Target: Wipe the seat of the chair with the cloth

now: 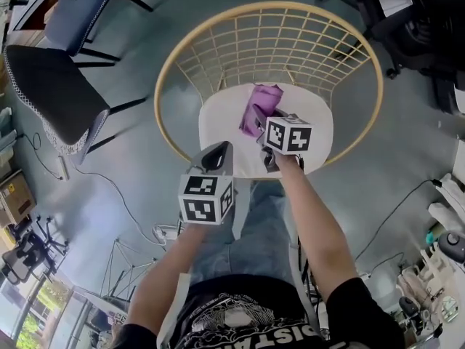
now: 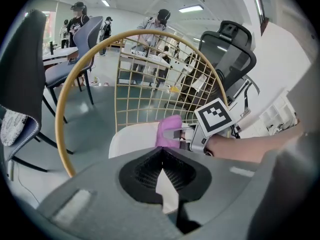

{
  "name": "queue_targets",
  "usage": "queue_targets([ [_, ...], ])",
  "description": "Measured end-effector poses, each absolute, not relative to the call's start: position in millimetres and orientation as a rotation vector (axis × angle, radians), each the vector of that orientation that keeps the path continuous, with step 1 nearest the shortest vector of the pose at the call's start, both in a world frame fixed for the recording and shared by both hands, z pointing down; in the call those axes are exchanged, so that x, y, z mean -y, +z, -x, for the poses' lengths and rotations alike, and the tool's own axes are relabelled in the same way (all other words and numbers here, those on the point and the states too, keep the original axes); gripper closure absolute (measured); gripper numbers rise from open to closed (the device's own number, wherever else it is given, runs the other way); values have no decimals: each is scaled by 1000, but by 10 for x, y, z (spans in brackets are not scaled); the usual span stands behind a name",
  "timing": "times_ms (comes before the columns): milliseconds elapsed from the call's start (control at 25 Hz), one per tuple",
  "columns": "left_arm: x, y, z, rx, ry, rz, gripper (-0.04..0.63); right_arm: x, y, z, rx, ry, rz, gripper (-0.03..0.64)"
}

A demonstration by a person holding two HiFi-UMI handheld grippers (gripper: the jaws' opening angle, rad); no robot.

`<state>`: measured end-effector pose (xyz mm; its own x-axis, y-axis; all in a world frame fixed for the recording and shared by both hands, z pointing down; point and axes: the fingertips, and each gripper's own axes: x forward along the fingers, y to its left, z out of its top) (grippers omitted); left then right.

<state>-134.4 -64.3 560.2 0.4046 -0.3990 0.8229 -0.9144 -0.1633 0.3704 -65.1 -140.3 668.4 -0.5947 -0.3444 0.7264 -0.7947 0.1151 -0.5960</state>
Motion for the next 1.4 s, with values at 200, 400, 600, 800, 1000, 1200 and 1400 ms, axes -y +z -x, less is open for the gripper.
queue_targets([
  [200, 729, 5664, 1309, 1133, 718, -1763, 598, 1489, 6759, 480, 1956, 1479, -1162, 555],
  [400, 718, 5675, 1190, 1125, 727, -1767, 598, 1536, 6747, 156, 1933, 1481, -1235, 555],
  [600, 656, 5756, 964, 1114, 736, -1770, 598, 1456, 6816, -284, 1887, 1498, -1319, 555],
  [800, 637, 5723, 854, 1110, 736, -1779, 598, 1362, 6752, -537, 1858, 1514, -1403, 555],
  [1000, 546, 5642, 983, 1119, 728, -1781, 598, 1211, 6659, -571, 1828, 1525, -1473, 555],
  [1200, 572, 5631, 969, 1138, 717, -1769, 598, 1271, 6548, -514, 1891, 1488, -1390, 555],
  [1400, 565, 5658, 984, 1165, 719, -1751, 598, 1254, 6293, -47, 2065, 1421, -1181, 555],
])
